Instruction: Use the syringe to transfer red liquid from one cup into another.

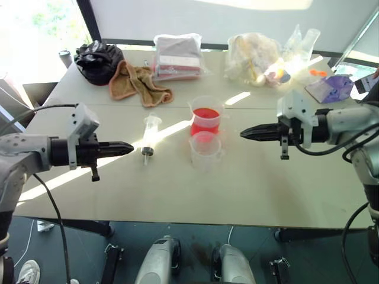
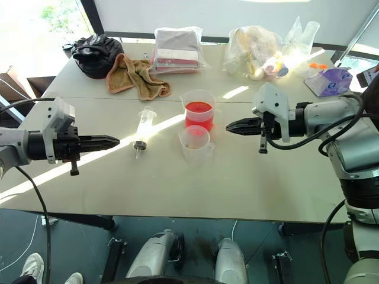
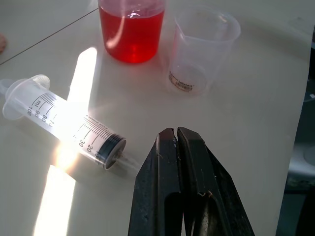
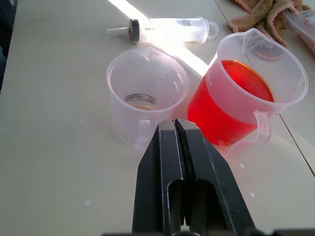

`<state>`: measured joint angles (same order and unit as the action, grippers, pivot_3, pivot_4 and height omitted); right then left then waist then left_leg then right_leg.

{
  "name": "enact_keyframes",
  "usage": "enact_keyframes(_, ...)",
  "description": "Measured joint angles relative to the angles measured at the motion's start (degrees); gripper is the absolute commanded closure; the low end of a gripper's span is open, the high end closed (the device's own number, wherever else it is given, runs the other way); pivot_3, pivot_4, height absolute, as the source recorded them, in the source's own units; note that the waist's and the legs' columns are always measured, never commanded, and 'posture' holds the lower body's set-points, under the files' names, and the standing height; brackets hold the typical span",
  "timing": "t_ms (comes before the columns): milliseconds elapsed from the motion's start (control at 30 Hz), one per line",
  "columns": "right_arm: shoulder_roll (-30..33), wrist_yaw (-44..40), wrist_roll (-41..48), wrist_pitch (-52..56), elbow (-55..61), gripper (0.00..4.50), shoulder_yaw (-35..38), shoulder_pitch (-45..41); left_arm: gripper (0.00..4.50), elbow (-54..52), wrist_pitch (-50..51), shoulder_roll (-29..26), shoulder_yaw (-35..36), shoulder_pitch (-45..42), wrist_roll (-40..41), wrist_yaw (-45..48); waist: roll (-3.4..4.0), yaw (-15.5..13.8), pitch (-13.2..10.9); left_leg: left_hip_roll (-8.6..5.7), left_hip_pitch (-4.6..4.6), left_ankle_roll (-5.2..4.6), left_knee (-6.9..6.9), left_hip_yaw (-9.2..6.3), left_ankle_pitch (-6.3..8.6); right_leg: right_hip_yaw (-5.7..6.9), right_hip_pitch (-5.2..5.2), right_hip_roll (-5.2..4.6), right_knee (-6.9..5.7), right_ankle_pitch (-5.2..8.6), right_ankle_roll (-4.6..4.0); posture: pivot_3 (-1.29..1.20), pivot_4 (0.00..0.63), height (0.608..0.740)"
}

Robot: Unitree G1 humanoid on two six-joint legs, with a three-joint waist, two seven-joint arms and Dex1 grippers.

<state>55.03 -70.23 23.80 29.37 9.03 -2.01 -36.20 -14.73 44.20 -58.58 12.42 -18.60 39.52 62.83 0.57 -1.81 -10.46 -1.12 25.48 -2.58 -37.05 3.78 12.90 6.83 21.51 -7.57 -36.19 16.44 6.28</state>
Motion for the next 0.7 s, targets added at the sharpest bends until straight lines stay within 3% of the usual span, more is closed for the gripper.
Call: enact_keyframes(700,-0.54,-1.63,-2.78,-1.79,-3.18,4.50,-1.02,-2.47,4.45,-0.08,0.29,-0.62,1.88,0.35,-0.08,-2.21,0.00,1.20,0.00,0.02,-0.06,-0.01,-0.01,0.19,-0.01,-0.17,0.04,-0.01,-0.07,-0.01,0.02,0.00,0.150,0.740)
